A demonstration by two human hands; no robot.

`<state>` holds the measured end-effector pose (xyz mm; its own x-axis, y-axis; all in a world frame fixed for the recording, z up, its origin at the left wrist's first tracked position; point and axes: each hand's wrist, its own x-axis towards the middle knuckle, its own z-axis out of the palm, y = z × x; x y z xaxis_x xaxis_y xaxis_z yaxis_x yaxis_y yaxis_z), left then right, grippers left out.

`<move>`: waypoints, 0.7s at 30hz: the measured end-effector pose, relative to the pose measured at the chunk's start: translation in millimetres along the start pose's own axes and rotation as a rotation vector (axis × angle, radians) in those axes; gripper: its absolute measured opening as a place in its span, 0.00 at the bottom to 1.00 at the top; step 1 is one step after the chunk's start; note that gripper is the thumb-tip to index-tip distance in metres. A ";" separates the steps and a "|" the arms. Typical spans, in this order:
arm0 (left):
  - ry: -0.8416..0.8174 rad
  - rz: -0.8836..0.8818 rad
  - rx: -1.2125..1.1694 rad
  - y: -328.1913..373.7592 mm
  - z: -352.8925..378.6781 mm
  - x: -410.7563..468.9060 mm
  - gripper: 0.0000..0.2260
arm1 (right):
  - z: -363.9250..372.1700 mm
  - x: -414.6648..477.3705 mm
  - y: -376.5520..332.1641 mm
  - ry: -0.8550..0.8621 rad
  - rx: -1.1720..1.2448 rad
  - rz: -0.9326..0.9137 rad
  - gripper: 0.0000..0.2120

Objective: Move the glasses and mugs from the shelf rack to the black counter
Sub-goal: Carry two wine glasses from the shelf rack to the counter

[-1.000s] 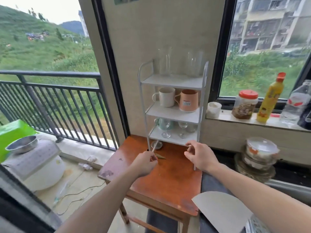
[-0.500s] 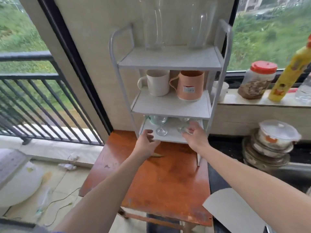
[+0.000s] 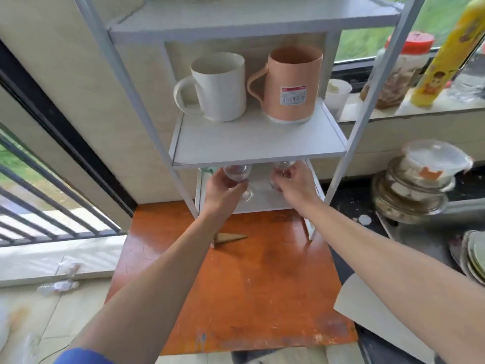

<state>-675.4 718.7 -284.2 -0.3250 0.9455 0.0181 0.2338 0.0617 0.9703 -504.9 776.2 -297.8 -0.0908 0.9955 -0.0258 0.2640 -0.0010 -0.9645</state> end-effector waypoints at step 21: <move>-0.409 -0.261 -0.097 46.1 62.5 -157.2 0.27 | -162.8 -222.3 5.9 0.182 0.175 0.194 0.24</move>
<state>-556.3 593.0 -257.4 0.0295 0.9516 -0.3059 0.0999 0.3017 0.9481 -326.8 570.2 -255.0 0.1222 0.9757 -0.1819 0.0885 -0.1933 -0.9771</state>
